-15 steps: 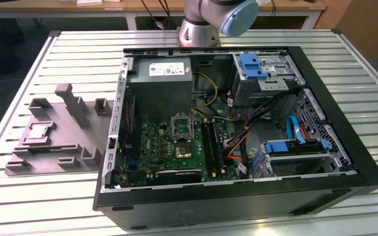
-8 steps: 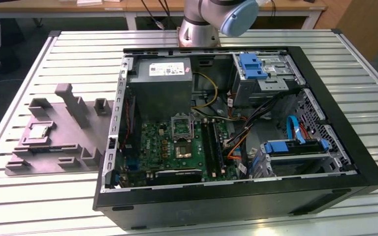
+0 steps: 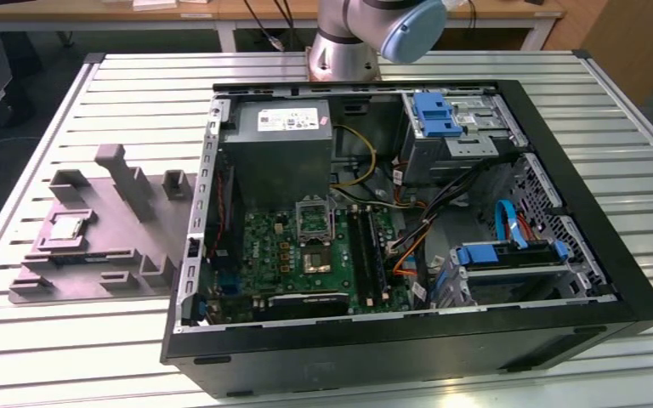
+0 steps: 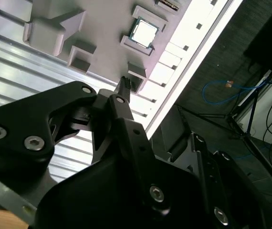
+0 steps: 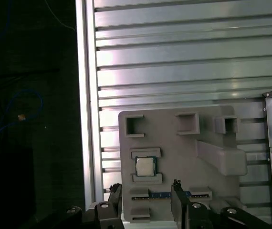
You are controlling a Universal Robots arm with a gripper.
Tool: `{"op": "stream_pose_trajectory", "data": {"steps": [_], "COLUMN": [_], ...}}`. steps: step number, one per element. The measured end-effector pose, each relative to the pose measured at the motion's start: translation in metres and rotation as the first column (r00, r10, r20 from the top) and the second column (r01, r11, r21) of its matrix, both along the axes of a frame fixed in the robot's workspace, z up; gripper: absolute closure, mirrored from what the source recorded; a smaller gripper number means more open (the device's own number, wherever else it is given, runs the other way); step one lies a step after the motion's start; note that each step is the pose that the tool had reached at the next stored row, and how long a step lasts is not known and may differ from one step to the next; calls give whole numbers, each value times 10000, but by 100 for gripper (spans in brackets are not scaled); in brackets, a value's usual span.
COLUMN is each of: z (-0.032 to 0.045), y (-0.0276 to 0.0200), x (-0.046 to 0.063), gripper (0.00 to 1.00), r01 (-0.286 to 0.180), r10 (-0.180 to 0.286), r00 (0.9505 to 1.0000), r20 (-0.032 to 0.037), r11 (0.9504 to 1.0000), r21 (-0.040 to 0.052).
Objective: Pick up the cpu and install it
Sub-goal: 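Pick up the cpu and move it towards the insertion slot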
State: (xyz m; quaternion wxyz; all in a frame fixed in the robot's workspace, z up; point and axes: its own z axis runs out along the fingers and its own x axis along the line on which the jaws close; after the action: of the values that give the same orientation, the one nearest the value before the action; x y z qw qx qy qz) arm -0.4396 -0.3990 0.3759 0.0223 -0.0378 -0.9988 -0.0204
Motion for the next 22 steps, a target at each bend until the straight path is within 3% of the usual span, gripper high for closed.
{"op": "stream_pose_trajectory", "data": {"steps": [6, 13, 15, 16, 22], "z": [-23, -25, -25, -25, -27], "y": [0, 0, 0, 0, 0], "x": [-2, -1, -1, -1, -1], "gripper": [47, 47, 46, 40, 40], "r01": [-803, -805, -805, -805, -805], "r10": [803, 805, 805, 805, 805], "r00": [9968, 9968, 9968, 9968, 9968], "r20": [-1, -2, -1, -1, -3], "r11": [9968, 9968, 9968, 9968, 9968], "r21": [1, -6, -7, -8, -11]}}
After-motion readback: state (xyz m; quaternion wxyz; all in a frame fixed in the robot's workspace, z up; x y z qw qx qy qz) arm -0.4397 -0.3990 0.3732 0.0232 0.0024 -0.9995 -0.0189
